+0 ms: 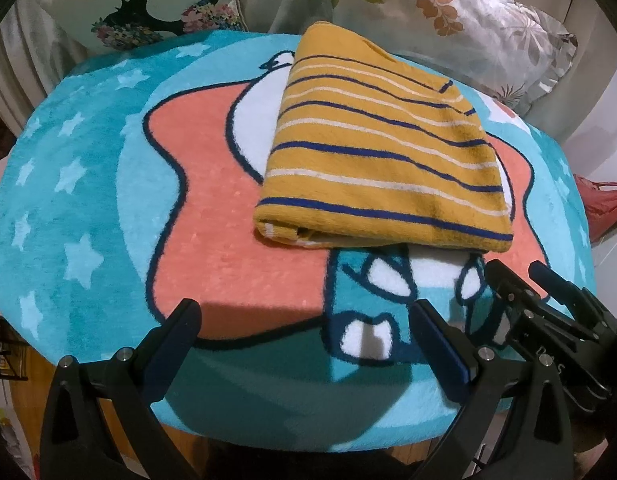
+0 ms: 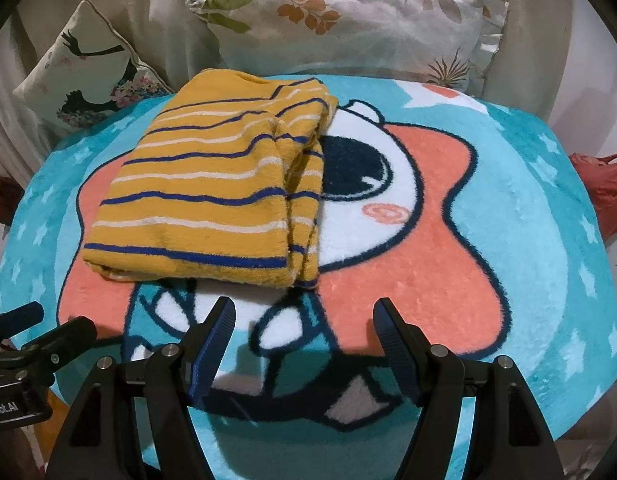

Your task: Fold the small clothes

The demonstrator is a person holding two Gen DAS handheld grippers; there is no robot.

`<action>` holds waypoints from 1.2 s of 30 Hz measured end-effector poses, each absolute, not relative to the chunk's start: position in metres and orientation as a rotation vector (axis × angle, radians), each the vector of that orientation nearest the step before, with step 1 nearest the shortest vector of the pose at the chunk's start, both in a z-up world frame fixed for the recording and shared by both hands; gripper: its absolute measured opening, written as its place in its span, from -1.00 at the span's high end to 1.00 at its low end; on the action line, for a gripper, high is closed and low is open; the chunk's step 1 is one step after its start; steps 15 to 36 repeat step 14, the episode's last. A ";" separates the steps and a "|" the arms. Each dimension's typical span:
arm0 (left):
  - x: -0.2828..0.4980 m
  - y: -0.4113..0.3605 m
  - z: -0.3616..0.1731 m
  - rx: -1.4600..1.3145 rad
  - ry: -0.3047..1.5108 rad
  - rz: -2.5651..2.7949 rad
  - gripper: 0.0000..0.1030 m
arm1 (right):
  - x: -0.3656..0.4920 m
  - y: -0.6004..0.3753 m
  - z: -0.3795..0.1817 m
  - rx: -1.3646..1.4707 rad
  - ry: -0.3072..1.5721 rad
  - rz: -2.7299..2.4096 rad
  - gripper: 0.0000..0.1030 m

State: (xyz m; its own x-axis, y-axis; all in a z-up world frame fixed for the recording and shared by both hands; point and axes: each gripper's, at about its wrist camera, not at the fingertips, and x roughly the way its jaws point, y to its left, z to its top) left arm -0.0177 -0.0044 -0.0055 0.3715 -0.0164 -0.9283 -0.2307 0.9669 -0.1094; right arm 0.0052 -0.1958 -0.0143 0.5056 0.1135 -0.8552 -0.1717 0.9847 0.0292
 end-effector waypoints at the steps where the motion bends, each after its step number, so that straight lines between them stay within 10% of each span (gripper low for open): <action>1: -0.017 -0.005 -0.006 -0.237 1.186 0.139 -1.00 | 0.006 -0.196 -0.014 -0.061 1.026 0.172 -0.46; 36: -0.010 0.001 0.000 -0.248 1.155 0.164 -1.00 | 0.009 -0.194 -0.013 -0.072 1.017 0.207 -0.46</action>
